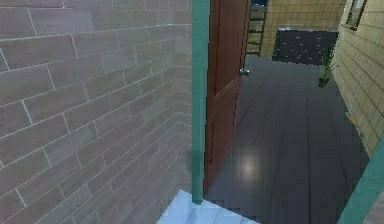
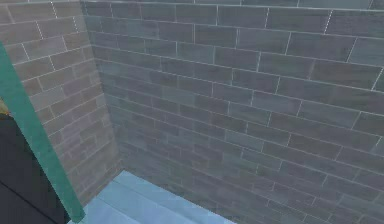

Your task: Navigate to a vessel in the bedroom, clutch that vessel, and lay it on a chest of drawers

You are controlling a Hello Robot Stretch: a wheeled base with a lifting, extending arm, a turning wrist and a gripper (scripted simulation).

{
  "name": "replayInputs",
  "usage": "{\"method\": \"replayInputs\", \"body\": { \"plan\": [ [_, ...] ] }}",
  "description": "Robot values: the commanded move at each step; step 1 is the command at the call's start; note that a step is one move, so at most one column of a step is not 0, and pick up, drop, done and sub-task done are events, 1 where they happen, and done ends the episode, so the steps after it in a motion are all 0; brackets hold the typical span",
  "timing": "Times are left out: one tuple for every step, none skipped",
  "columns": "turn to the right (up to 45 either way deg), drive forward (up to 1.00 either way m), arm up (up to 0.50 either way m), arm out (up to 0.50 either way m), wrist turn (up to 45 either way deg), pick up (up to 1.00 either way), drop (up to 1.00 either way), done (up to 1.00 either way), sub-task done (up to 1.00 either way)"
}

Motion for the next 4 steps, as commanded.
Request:
{"method": "replayInputs", "body": {
  "plan": [
    [0.0,0.25,0.00,0.00,0.0,0.00,0.00,0.00,0.00],
    [24.0,0.00,0.00,0.00,0.0,0.00,0.00,0.00,0.00],
    [0.0,0.30,0.00,0.00,0.0,0.00,0.00,0.00,0.00],
    [3.0,0.00,0.00,0.00,0.0,0.00,0.00,0.00,0.00]
  ]
}}
